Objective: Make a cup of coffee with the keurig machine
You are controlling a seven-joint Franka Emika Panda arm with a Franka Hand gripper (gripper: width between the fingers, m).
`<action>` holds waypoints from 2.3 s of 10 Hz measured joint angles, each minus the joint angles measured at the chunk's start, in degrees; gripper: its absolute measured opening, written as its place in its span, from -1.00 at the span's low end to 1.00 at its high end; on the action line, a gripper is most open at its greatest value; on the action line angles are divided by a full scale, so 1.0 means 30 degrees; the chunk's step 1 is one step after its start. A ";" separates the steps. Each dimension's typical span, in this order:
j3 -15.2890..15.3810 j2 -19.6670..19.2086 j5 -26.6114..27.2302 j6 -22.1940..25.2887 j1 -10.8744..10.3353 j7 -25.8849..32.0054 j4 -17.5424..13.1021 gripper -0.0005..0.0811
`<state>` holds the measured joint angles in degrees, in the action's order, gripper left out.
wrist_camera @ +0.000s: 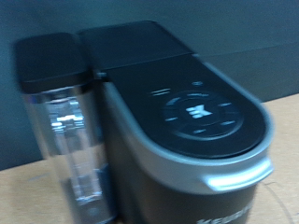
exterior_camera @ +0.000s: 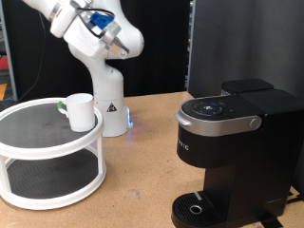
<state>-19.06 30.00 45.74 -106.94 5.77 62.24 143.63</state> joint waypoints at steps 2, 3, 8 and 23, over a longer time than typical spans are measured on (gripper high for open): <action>-0.1255 0.0375 -0.1479 0.2703 0.0449 0.0766 -0.0244 -0.98; -0.1922 0.0479 -0.2161 0.4099 0.0595 0.1379 -0.0482 -0.98; -0.2811 0.0755 -0.2835 0.4675 0.1058 0.1472 -0.0525 -0.98; -0.8589 0.1651 -0.4466 0.8518 0.2652 0.4139 -0.1285 -0.98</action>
<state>-44.82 34.95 32.34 -81.39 13.73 74.66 139.78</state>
